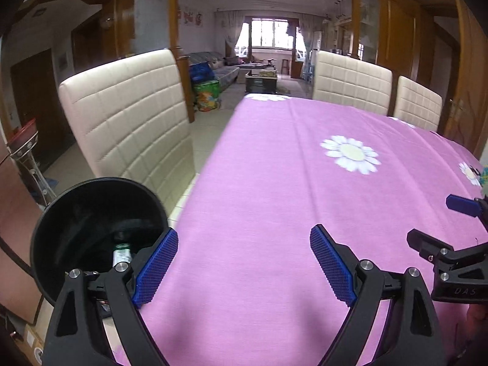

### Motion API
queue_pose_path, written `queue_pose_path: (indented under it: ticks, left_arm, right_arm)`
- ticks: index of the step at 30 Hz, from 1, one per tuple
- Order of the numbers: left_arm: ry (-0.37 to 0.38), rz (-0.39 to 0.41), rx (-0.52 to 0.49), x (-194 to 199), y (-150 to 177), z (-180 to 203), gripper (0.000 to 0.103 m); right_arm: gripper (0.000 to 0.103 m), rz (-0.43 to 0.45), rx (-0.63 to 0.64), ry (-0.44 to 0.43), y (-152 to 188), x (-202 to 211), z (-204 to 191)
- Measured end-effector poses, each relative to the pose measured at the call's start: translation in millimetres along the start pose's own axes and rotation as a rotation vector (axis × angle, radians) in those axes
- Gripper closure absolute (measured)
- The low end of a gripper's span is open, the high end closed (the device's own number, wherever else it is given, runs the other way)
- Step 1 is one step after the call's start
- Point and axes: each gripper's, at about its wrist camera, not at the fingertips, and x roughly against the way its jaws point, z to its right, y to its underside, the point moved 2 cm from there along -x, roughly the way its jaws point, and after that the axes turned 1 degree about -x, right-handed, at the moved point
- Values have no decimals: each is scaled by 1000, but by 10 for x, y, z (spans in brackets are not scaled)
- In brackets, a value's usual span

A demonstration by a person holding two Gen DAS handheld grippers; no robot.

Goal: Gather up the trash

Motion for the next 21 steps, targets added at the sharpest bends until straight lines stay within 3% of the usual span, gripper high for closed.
queue_pose_path:
  ticks: [9,15,21]
  left_arm:
    - [24,-28,-33,82,44,404,17]
    - [-1,28,-49,273,67,516,17]
    - [24,36,-59,311,71,609,17]
  right_arm:
    - [4,59,-96,45,186,242,339]
    - [4,83,-129,69,253,337,405]
    - [4,99,-188,81,326,422,510]
